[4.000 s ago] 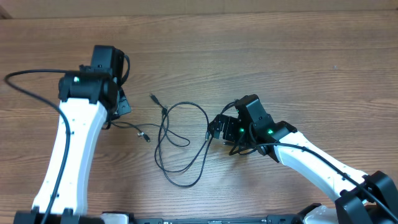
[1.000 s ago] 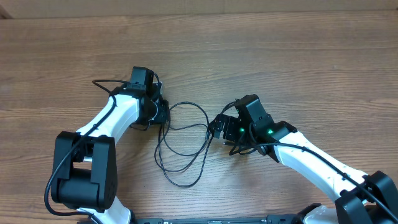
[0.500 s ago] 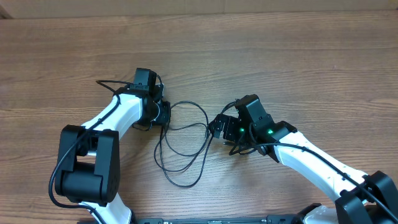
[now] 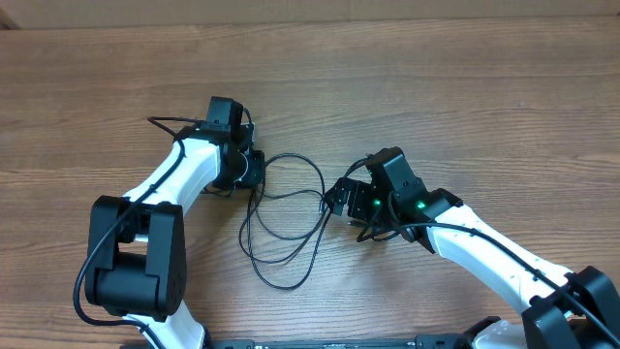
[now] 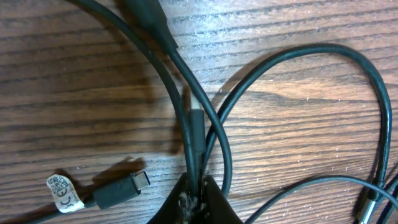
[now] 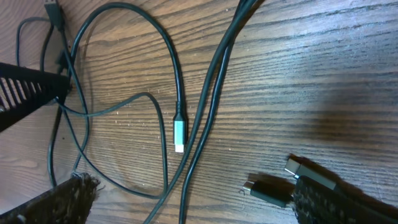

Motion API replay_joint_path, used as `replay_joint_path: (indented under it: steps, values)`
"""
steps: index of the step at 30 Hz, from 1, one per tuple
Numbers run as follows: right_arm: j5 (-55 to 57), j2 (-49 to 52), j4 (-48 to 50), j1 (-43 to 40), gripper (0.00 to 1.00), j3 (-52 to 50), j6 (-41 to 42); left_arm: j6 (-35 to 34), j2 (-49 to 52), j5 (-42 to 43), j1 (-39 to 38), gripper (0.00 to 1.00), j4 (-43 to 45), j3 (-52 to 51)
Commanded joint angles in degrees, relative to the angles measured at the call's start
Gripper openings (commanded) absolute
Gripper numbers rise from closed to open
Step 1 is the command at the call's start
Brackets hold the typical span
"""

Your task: Untangle cables

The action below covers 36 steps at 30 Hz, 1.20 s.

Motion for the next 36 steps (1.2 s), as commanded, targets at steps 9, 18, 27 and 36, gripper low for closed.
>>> replay_joint_path:
  steps: [9,18,27,36]
  values:
    - [0.6,-0.3,0.3,0.2,1.00,-1.0,-0.2,0.9,0.6,0.2,0.4,0.06,-0.6,1.2]
    - [0.6,-0.3,0.3,0.2,1.00,-1.0,-0.2,0.9,0.7,-0.2,-0.1,0.14,-0.5,-0.4]
    - [0.6,-0.3,0.3,0.2,1.00,-1.0,-0.2,0.9,0.7,-4.7,0.0,0.05,2.6,-3.2]
    - [0.6,-0.3,0.3,0.2,1.00,-1.0,-0.2,0.9,-1.0,-2.9,0.4,0.04,0.6,-1.4]
